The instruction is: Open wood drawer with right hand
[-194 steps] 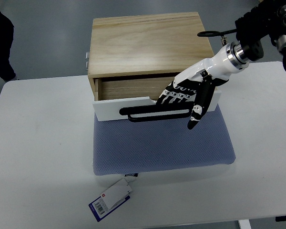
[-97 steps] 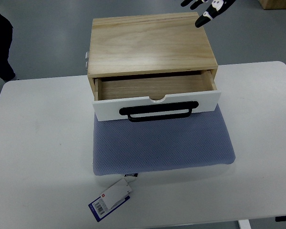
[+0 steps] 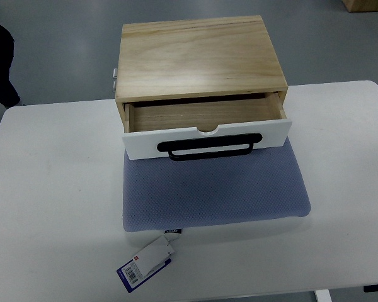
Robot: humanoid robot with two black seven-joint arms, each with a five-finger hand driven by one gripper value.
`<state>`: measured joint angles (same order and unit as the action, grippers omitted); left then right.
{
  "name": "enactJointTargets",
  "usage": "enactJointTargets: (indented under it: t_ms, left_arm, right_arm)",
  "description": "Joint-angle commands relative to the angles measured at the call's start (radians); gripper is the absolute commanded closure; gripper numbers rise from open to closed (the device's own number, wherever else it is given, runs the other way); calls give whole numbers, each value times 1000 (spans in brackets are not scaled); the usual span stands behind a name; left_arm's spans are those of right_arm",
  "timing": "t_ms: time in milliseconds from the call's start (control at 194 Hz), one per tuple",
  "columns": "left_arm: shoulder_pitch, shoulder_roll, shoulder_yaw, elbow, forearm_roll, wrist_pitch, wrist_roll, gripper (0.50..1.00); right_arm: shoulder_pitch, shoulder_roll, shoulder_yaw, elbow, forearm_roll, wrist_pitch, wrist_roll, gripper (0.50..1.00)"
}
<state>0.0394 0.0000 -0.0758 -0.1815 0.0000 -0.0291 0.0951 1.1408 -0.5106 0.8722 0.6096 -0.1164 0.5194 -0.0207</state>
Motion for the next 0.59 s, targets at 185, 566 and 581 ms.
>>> enactJointTargets:
  t_ms: [185, 566, 581]
  left_arm:
    - [-1, 0, -2, -3, 3, -2, 0, 500]
    - [1, 0, -2, -3, 3, -3, 0, 500]
    - [-1, 0, -2, -3, 3, -3, 0, 500]
  right_arm:
    - [-185, 215, 183, -174, 216, -117, 90, 554]
    - [-243, 291, 186, -182, 347, -96, 94, 554]
    - [-243, 293, 186, -182, 347, -96, 94, 554]
